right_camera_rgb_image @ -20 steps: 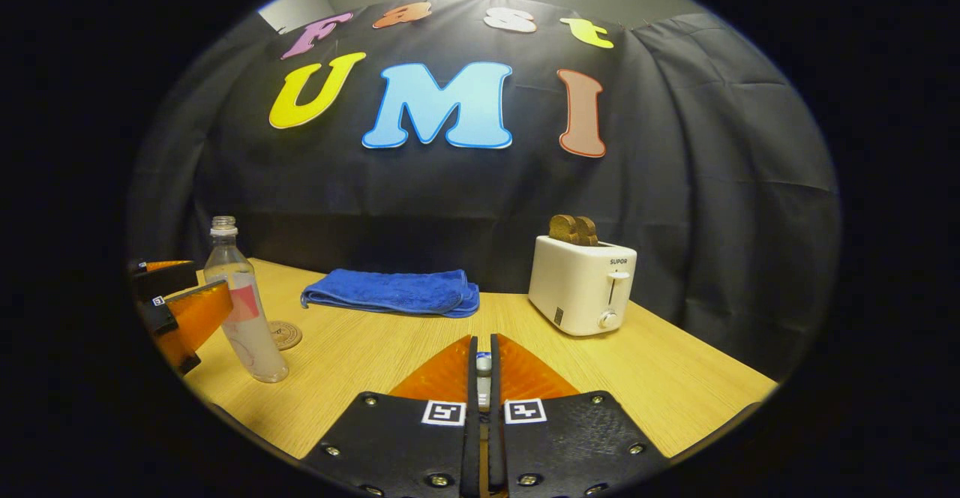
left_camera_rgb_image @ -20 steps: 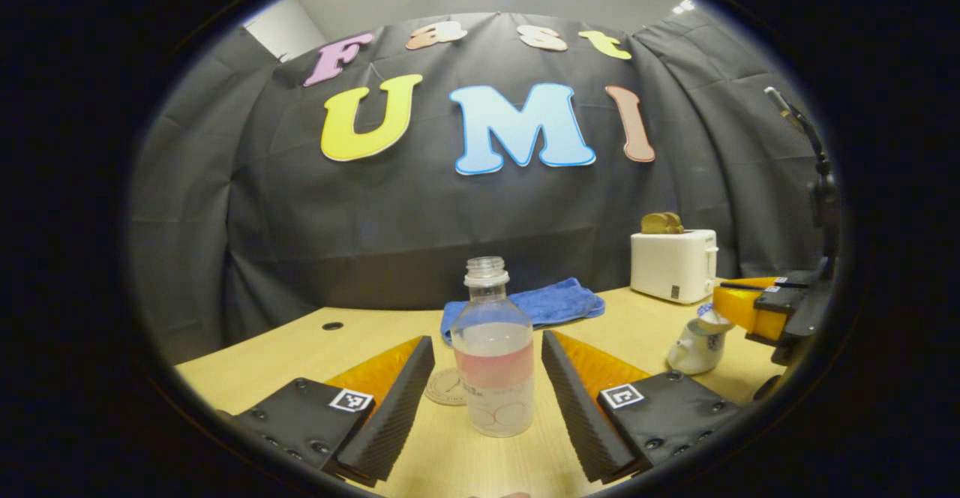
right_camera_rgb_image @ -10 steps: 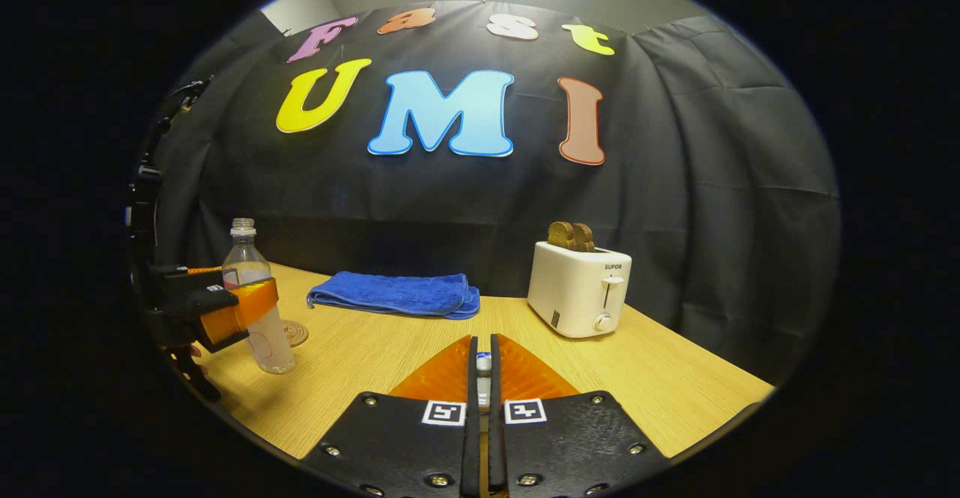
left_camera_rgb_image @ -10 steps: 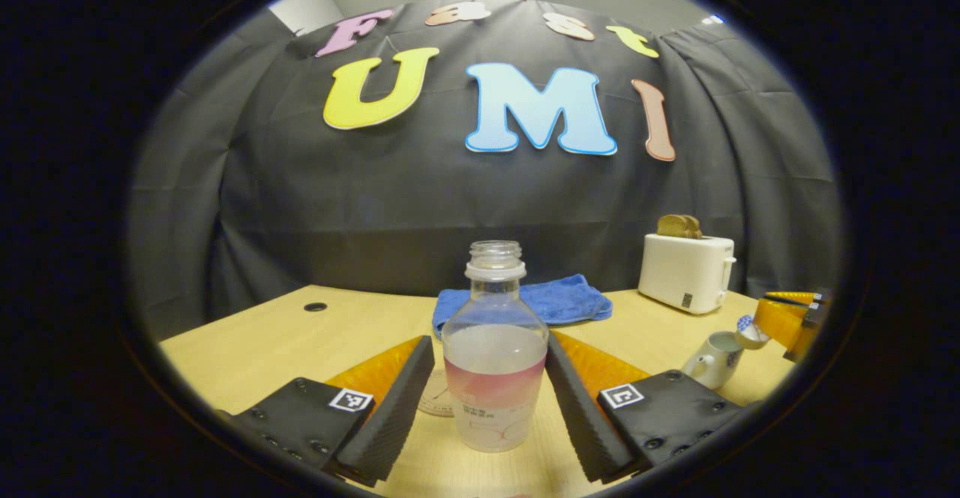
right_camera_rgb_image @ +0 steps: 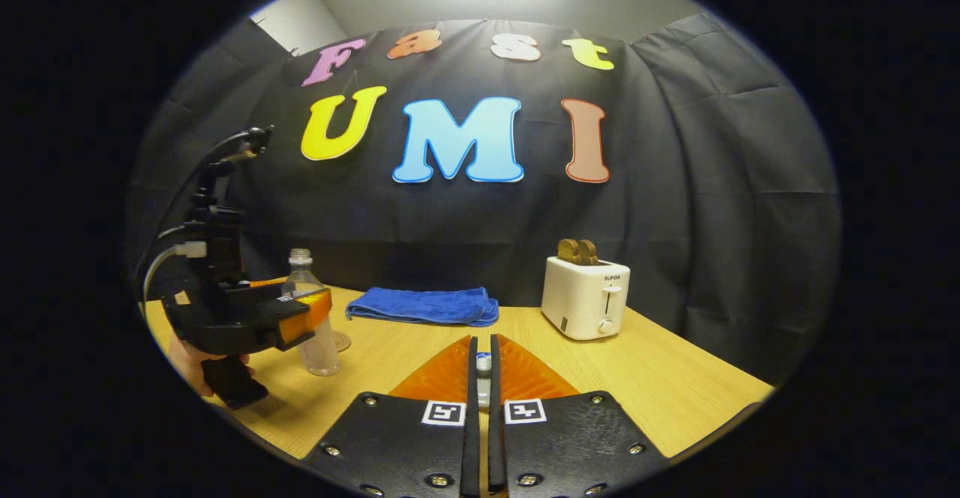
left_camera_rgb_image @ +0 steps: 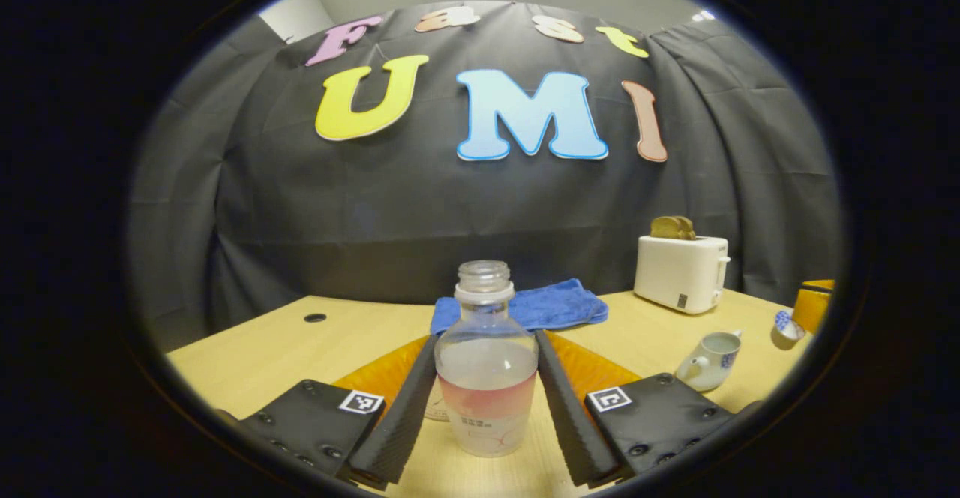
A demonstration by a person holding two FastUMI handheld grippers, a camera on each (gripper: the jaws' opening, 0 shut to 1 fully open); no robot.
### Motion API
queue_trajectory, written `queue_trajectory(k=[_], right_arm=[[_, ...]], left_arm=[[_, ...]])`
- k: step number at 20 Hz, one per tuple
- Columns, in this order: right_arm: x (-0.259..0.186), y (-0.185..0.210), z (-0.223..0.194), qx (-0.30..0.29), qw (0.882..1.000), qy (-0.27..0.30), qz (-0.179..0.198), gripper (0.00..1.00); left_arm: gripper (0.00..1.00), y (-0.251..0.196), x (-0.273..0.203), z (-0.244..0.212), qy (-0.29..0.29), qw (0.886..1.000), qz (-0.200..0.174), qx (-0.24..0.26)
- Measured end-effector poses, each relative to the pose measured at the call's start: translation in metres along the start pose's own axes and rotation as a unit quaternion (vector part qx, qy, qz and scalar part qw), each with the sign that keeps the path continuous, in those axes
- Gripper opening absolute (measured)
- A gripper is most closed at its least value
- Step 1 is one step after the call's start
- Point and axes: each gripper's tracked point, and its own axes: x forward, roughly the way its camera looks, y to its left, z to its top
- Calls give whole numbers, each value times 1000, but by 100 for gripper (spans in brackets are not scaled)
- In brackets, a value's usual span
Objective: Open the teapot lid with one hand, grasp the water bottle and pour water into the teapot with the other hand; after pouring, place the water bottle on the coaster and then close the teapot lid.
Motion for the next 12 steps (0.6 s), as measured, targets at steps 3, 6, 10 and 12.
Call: queue_trajectory(k=[3,6,10,12], right_arm=[[-19,6,7,-18,1000,-14,7,5],[-22,9,9,-25,999,-19,14,5],[-17,7,3,-11,1000,-8,14,5],[-16,6,1,-7,1000,-6,14,5]], left_arm=[[89,-1,3,-7,1,1000,10,11],[89,-2,7,-15,4,1000,9,-14],[86,-5,13,-28,19,1000,-2,-20],[84,-8,11,-26,21,1000,-4,-6]])
